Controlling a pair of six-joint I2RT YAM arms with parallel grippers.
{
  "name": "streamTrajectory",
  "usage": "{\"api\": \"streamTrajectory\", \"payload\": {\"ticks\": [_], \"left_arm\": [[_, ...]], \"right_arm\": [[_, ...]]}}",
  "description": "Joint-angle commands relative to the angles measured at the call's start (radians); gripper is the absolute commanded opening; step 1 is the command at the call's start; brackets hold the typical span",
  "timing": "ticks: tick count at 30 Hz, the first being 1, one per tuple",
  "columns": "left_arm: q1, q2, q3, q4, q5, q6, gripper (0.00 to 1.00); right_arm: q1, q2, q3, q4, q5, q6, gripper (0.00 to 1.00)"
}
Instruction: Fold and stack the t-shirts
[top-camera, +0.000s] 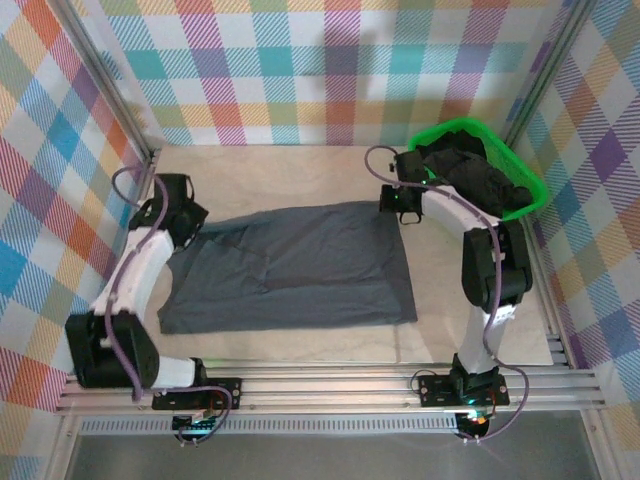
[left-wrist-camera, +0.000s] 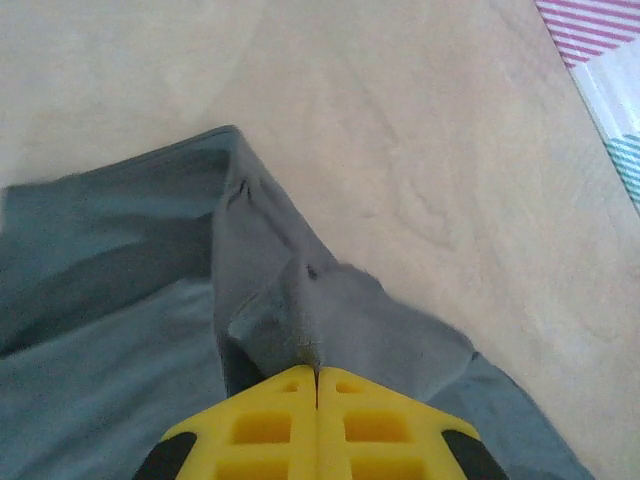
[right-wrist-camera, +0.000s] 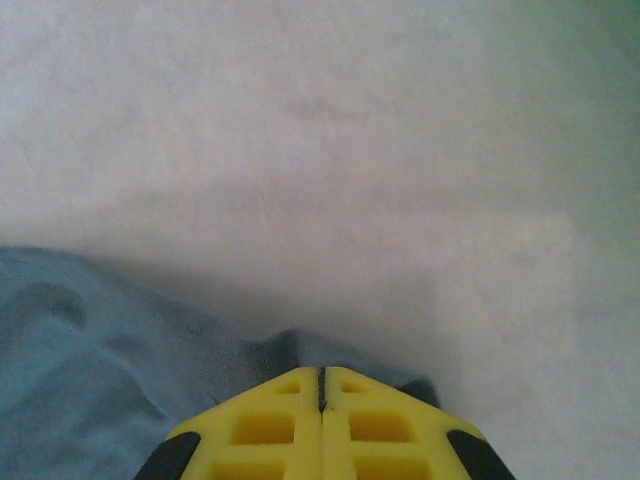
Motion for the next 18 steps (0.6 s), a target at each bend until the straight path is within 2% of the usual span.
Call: {"api": "streamTrajectory", "payload": {"ticks": [1,4,7,18], "left_arm": [[0.008,-0.178,-0.098,-0.149,-0.123,-0.093,0.00],[0.009,-0.332,-0.171,-0.238,-0.194,-0.102,0.00],[0.008,-0.432,-0.222,-0.281,-0.204,-0.090,0.00],[0.009,-0.485,-0.277,-0.421,-0.283,-0.068,0.00]], "right_arm": [[0.016,-0.111,-0.136,0.102,-0.007,0.050,0.00],[0.021,-0.178,-0.248,0.115,0.009,0.097,0.00],[0.021,-0.226,-0.333,0.117,0.003,0.119,0.01],[0.021,-0.324,-0.470,0.058,0.038,0.146,0.03]]}}
